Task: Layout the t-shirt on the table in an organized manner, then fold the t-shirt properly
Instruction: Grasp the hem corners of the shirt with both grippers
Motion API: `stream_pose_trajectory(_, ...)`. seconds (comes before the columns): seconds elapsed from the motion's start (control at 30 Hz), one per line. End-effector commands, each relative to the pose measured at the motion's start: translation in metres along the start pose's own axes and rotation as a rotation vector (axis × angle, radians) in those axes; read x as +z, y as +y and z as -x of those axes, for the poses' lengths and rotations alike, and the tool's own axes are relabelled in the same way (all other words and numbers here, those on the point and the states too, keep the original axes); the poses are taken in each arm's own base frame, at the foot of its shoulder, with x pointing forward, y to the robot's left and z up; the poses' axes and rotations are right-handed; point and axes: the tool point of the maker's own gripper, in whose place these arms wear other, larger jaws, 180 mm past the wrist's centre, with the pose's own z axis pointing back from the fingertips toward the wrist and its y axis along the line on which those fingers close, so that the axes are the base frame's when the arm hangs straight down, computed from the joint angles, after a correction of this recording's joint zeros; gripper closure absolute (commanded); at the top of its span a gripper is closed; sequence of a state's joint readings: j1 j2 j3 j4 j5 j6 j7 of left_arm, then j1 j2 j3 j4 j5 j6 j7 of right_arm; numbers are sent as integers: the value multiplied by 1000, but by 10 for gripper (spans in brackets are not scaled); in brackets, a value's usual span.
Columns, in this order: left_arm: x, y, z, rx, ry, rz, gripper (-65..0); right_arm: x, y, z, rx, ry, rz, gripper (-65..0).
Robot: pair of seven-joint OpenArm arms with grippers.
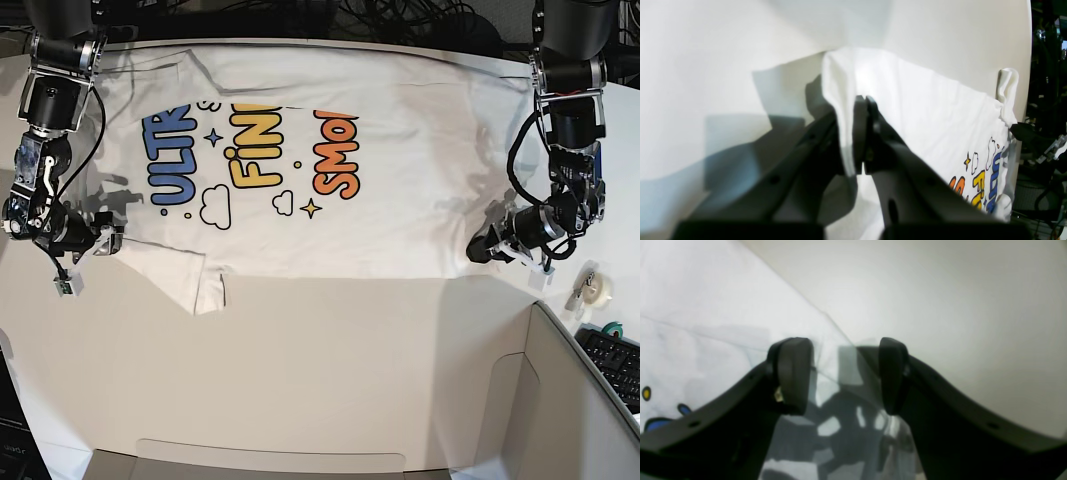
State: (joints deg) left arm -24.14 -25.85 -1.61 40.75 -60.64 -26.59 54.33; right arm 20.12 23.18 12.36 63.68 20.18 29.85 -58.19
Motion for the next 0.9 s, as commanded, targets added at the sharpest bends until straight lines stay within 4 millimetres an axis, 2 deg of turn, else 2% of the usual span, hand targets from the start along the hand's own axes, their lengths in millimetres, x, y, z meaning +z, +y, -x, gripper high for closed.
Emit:
stream_pose_trajectory(0.0,4,2,-6,-18,8,-22,-4,5,-4,-10,14,-20,10,-328)
stream_pose_trajectory(0.17,4,2,-6,-18,8,-22,-4,-6,19,-6,71,11,-26,-312)
stream_pose_trajectory(0.23,4,2,-5,-17,8,-20,-4,-10,28,-4,99,26,-38,-234)
stream_pose_trajectory(0.37,4,2,-5,-17,9,-21,-3,-20,54,-5,166,20,-76,0)
stream_pose_trajectory(0.47,3,1,-5,-19,9,-19,-2,-25,67,-4,237,31,-79,0)
stream_pose_trajectory(0.63,4,1,-6,-20,7,-20,-1,-27,73,-11,270,5,-65,0)
stream_pose_trajectory(0.77,6,-1,-11,-29,-6,-17,-1,-12,78,-31,314,-62,-47,0)
stream_pose_trajectory(0.87,9,-18,-23,-92,-28,5,-1,3,65,-37,319,-103,-9,0)
